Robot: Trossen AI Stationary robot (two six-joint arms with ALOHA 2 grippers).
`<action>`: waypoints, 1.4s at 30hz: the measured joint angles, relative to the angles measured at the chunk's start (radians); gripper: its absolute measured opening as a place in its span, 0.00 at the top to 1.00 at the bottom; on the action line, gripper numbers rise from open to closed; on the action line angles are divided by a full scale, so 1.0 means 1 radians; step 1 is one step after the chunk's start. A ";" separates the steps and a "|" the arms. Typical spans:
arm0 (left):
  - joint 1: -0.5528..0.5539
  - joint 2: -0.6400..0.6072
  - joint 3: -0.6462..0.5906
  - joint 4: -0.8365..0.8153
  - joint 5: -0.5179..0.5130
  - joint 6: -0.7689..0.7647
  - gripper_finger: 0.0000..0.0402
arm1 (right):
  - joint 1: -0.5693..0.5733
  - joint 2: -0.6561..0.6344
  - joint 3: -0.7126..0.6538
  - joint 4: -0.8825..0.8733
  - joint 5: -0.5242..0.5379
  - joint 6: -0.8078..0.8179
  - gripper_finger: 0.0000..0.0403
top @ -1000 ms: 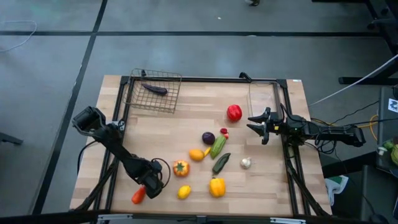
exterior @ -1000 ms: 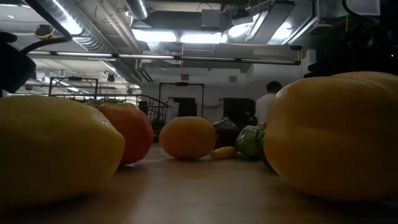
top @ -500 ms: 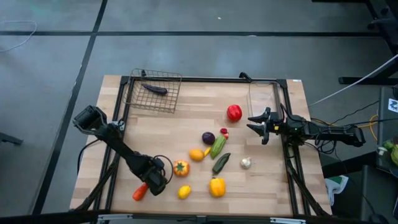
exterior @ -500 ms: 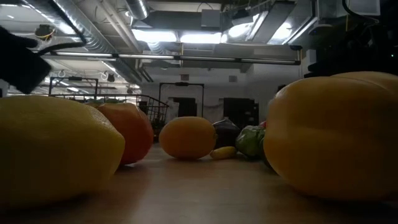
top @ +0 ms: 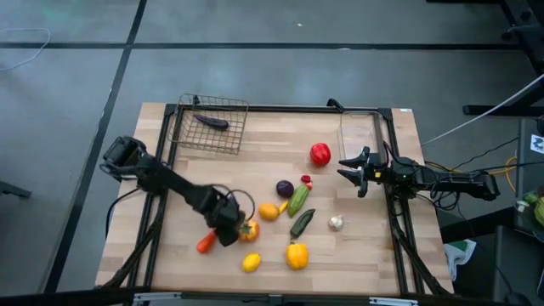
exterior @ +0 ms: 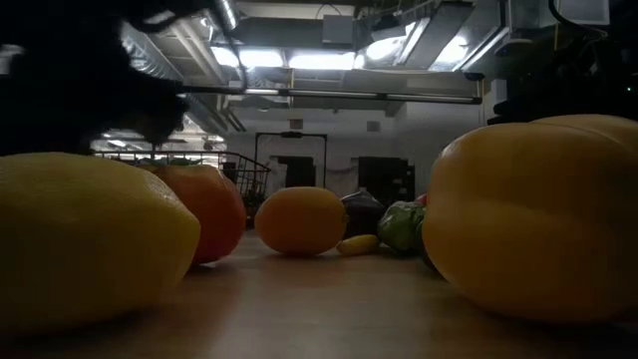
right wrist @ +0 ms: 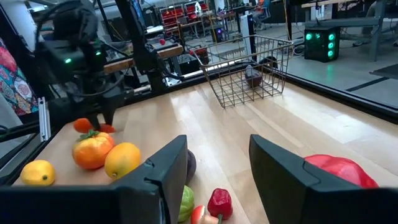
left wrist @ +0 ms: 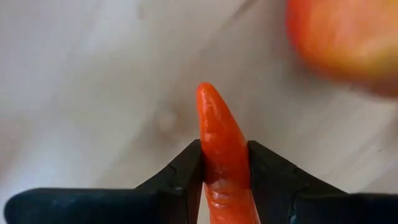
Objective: Sort produce into baskets
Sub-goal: Put the orange carrot into the silver wire basket
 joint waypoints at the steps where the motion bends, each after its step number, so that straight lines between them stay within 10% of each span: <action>1: 0.023 -0.010 0.000 -0.002 0.000 0.029 0.73 | 0.000 0.000 0.000 0.000 0.000 0.000 0.57; 20: 0.504 -0.257 0.000 -0.077 0.000 0.442 0.73 | 0.000 0.000 0.000 0.000 0.000 0.000 0.57; 42: 0.994 -0.624 0.001 0.059 -0.108 0.573 0.73 | 0.000 0.000 0.000 0.000 0.000 0.000 0.57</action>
